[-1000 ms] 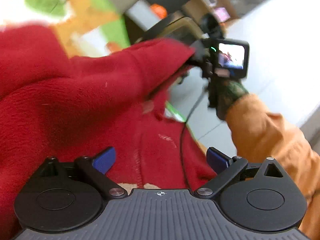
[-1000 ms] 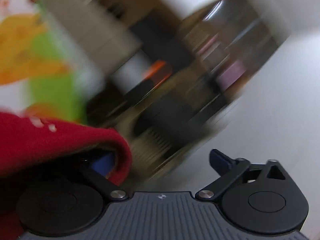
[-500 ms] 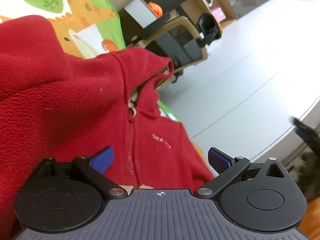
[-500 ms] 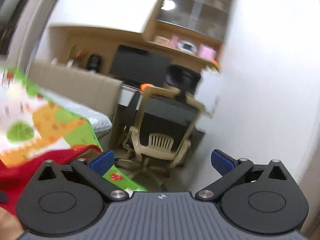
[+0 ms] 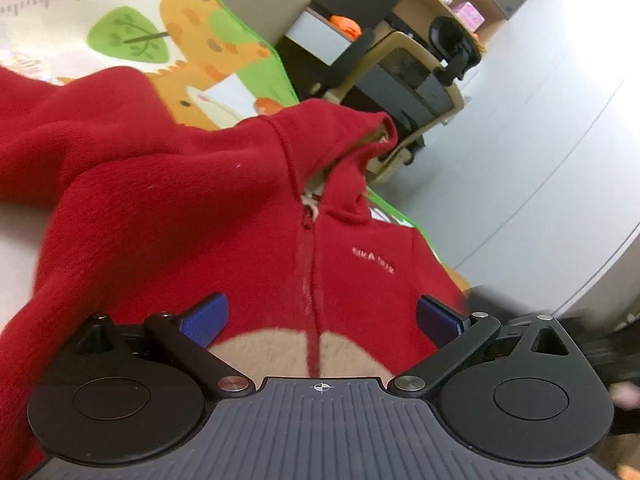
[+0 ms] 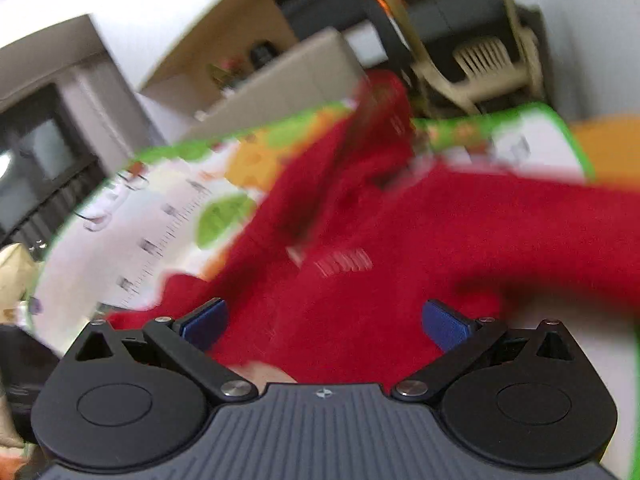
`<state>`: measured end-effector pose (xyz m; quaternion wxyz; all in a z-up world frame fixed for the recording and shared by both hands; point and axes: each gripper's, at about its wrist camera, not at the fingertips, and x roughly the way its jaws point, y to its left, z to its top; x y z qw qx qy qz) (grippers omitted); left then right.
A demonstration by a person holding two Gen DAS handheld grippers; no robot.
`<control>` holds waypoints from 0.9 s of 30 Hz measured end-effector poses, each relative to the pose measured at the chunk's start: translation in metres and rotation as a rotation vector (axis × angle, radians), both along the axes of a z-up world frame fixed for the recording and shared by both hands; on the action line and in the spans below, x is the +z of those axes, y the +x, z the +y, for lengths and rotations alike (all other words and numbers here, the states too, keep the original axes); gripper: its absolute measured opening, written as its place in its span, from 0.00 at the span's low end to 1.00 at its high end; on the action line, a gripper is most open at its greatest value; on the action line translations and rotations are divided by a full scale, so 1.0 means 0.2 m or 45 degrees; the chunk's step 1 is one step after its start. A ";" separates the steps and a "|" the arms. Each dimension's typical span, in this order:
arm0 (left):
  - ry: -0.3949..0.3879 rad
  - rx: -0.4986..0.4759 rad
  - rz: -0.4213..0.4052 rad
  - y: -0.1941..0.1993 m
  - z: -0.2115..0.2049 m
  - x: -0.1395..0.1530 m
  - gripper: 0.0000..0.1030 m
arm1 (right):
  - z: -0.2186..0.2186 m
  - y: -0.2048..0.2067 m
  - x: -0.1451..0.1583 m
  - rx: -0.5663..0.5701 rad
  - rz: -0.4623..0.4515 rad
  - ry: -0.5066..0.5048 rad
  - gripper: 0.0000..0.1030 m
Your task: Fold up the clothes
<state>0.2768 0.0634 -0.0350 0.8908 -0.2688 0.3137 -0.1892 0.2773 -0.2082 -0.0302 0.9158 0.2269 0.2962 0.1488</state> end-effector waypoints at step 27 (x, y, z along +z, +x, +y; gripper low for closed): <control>0.582 1.037 -0.112 0.23 0.80 0.24 0.17 | 0.15 -0.13 0.06 0.145 0.031 -0.269 1.00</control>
